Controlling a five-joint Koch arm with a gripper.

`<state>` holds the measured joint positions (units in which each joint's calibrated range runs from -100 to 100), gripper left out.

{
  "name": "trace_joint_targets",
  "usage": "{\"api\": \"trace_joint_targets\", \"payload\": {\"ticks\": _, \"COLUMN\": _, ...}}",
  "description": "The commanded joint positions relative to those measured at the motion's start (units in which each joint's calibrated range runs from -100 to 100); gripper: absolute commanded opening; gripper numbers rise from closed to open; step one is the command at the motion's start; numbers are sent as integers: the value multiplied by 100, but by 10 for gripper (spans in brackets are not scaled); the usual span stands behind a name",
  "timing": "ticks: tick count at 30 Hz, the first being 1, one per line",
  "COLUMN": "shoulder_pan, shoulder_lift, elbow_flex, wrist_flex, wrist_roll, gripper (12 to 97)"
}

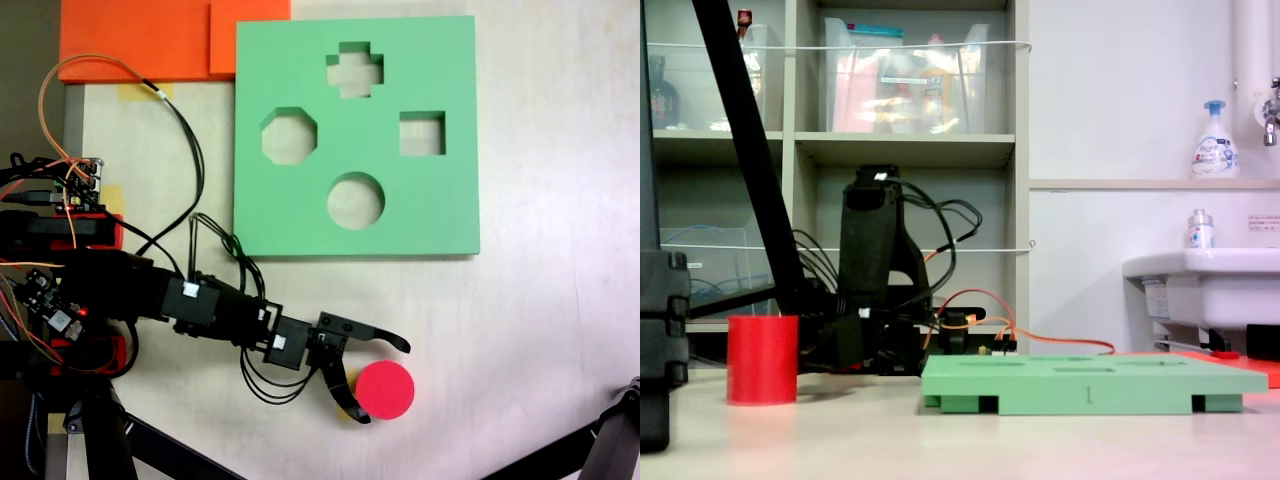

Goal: Put the cylinder block into the corresponding hole

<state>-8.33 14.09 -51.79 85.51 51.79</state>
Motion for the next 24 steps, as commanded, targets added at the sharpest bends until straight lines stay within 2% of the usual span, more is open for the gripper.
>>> {"api": "trace_joint_targets", "payload": {"ticks": 1, "shoulder_pan": 5, "shoulder_lift": -292, "elbow_flex": 24, "wrist_flex": 110, "wrist_roll": -5, "gripper": 616}}
{"api": "trace_joint_targets", "payload": {"ticks": 4, "shoulder_pan": 10, "shoulder_lift": -292, "elbow_flex": -26, "wrist_flex": 216, "wrist_roll": -5, "gripper": 621}}
{"api": "trace_joint_targets", "payload": {"ticks": 9, "shoulder_pan": -10, "shoulder_lift": -292, "elbow_flex": 14, "wrist_flex": 264, "wrist_roll": -5, "gripper": 707}}
{"api": "trace_joint_targets", "payload": {"ticks": 24, "shoulder_pan": -54, "shoulder_lift": 267, "elbow_flex": 1001, "wrist_flex": -5, "wrist_roll": 0, "gripper": 707}}
